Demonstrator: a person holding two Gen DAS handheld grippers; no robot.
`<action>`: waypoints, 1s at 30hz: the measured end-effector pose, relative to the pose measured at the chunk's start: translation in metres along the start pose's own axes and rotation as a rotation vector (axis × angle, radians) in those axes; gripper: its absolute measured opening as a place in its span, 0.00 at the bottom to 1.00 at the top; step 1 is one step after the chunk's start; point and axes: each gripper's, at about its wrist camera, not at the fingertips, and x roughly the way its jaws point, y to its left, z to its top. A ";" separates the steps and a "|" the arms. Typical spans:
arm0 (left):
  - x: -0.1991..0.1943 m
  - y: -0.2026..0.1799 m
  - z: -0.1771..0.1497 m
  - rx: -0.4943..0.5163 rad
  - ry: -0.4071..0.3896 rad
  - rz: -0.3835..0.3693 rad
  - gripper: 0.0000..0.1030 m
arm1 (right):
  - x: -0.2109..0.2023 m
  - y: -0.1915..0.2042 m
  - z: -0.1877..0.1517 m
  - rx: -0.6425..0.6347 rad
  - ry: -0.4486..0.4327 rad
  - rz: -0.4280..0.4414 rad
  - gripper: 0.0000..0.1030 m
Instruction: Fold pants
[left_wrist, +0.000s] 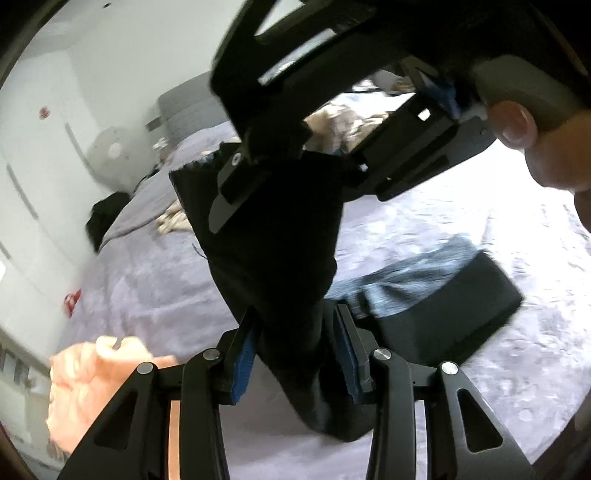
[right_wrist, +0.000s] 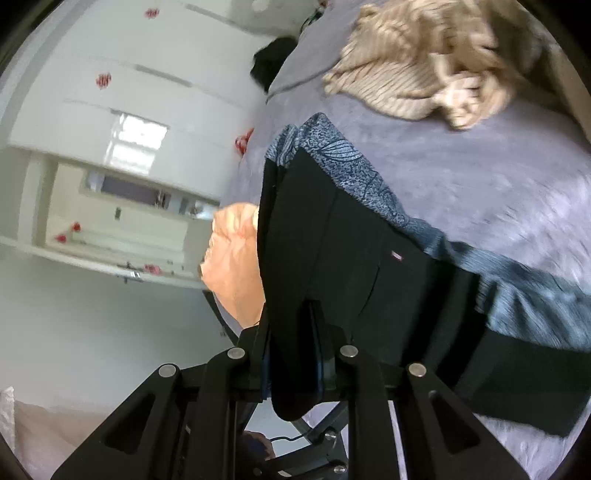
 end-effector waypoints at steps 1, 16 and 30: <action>-0.001 -0.011 0.004 0.021 -0.004 -0.018 0.41 | -0.009 -0.006 -0.006 0.012 -0.018 0.005 0.19; 0.013 -0.165 0.023 0.270 0.014 -0.180 0.41 | -0.126 -0.158 -0.098 0.267 -0.242 0.040 0.19; 0.066 -0.236 -0.021 0.450 0.179 -0.212 0.41 | -0.096 -0.276 -0.142 0.407 -0.187 -0.103 0.22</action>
